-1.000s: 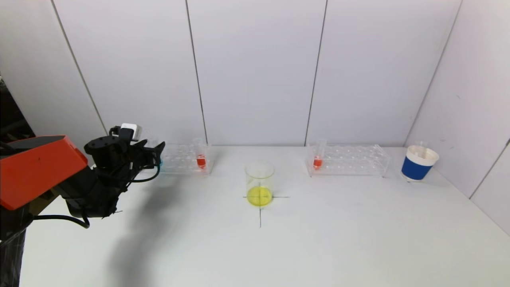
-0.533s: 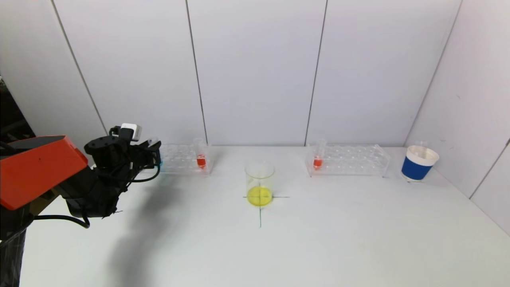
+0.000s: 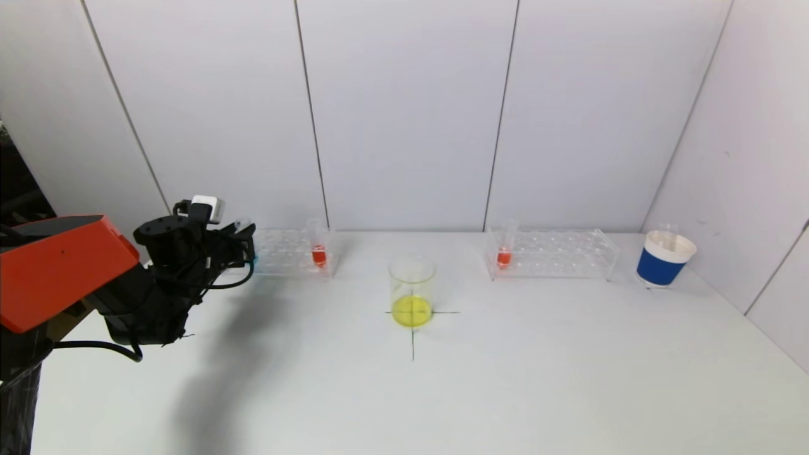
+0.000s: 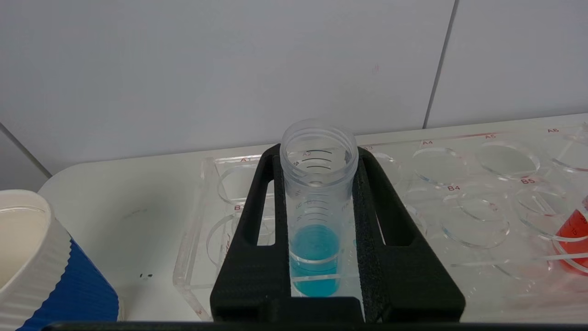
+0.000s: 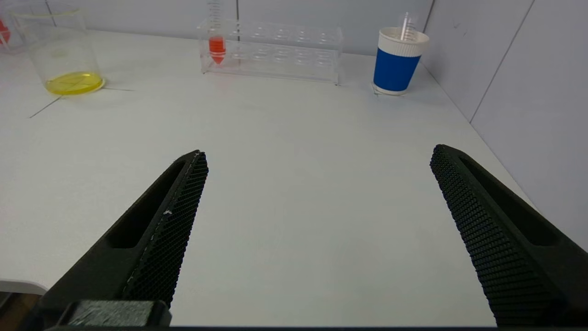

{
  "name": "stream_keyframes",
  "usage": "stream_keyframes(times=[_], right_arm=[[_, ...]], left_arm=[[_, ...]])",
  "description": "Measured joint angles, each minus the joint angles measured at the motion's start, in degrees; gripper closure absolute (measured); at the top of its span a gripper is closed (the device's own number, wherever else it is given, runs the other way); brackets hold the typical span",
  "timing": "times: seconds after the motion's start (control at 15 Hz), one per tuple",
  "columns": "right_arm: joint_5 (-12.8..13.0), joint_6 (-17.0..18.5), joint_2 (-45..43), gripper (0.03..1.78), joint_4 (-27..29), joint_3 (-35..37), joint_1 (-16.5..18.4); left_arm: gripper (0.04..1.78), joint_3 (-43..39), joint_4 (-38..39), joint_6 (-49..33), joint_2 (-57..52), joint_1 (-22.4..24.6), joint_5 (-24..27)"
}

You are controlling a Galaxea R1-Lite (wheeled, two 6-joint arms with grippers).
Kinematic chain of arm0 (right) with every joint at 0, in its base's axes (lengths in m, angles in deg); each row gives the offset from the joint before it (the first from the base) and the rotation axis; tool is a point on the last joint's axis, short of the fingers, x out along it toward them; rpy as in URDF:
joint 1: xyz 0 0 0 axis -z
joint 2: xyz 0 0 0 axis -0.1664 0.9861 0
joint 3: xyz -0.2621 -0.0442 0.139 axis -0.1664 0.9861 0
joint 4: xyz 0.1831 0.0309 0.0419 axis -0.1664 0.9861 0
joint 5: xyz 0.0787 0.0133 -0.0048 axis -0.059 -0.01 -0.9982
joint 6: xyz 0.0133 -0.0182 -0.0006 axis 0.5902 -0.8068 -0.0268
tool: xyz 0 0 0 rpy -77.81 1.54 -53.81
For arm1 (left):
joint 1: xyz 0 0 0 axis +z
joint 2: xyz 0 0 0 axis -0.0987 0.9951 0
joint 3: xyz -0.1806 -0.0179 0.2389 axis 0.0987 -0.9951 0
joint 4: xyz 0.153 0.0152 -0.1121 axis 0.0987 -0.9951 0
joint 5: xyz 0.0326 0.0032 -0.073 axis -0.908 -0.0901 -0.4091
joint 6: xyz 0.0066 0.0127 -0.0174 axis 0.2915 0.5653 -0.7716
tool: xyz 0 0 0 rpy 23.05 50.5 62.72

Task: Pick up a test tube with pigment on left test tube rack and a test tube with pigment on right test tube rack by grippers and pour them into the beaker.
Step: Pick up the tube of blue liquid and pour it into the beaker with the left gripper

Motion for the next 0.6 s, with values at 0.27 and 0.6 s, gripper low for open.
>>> stream_keyframes(times=[0.27,0.6], right_arm=[[-0.02,0.00,0.00,0.05,0.02,0.00,0.02],[0.00,-0.02,0.00,0.05,0.00,0.00,0.02]], left_arm=[[1.40,0.07,-0.44,0.00,-0.79,-0.02,-0.01],[1.40,3.00,-5.10,-0.02,-3.50,0.00,0.07]])
